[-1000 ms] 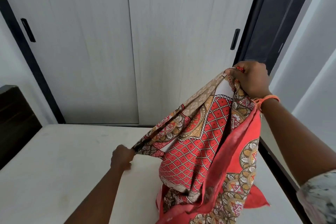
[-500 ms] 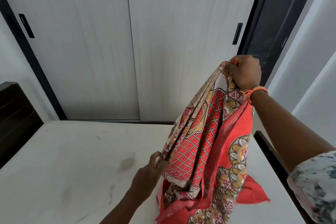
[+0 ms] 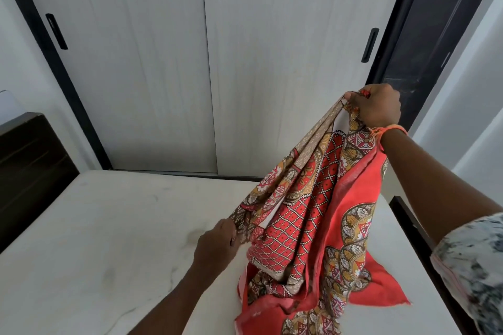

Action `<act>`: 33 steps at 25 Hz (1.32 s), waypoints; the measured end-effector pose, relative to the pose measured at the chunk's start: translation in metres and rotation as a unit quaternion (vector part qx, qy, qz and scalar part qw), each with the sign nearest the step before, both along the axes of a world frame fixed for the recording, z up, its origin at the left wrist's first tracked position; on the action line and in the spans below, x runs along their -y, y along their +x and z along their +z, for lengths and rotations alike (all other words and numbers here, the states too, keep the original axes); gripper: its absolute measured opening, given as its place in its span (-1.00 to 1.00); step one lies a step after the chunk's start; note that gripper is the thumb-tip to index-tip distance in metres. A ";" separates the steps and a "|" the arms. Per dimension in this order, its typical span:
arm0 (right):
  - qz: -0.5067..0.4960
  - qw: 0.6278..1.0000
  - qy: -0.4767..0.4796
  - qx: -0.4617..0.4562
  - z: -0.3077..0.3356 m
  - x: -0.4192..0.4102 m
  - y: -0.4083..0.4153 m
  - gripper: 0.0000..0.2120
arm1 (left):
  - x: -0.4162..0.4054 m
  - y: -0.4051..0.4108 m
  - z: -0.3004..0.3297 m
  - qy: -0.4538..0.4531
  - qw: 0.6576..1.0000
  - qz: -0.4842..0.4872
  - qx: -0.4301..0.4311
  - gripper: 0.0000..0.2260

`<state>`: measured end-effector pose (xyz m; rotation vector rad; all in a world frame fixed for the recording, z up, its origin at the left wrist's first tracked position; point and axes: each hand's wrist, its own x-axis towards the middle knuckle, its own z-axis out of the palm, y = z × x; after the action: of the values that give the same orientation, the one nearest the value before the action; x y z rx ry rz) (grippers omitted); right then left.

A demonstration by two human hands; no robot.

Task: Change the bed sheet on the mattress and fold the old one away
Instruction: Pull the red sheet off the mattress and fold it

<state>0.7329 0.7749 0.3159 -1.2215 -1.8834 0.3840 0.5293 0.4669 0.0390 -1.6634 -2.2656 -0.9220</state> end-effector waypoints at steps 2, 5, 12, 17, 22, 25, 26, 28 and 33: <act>0.001 1.000 -0.010 -0.007 0.000 -0.004 0.000 -0.64 | -0.007 -0.007 0.007 0.015 0.999 0.050 -0.014 -0.71; 0.006 1.000 -0.006 -0.003 0.000 -0.013 0.001 -0.65 | -0.010 -0.027 0.012 0.012 0.997 0.063 -0.053 -0.82; 0.013 0.999 0.007 0.034 -0.004 -0.016 -0.011 -0.66 | -0.017 -0.029 0.027 -0.047 0.857 0.070 0.508 -0.86; 0.025 0.998 0.007 0.058 -0.006 -0.020 -0.016 -0.65 | -0.025 -0.032 0.044 0.002 0.687 0.144 0.712 -0.91; 0.047 0.994 0.029 0.095 -0.009 -0.015 -0.030 -0.73 | -0.018 -0.041 0.041 -0.221 0.925 0.287 0.114 -0.84; 0.051 0.995 0.030 0.085 -0.009 -0.017 -0.035 -0.67 | -0.027 -0.036 0.047 -0.265 0.933 0.241 0.026 -0.82; 0.049 0.996 0.022 0.076 -0.008 -0.017 -0.034 -0.66 | -0.028 -0.037 0.045 -0.269 0.935 0.231 0.017 -0.81; 0.036 0.997 0.013 0.064 -0.008 -0.024 -0.030 -0.64 | -0.026 -0.041 0.036 -0.265 0.941 0.200 0.061 -0.66; 0.037 0.996 0.008 0.082 -0.021 -0.036 -0.028 -0.64 | -0.017 -0.041 0.015 -0.234 0.955 0.169 0.067 -0.47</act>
<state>0.7050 0.8113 0.2945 -1.2077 -2.0718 0.3159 0.4887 0.4841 0.0538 -1.3127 -2.9115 -0.4527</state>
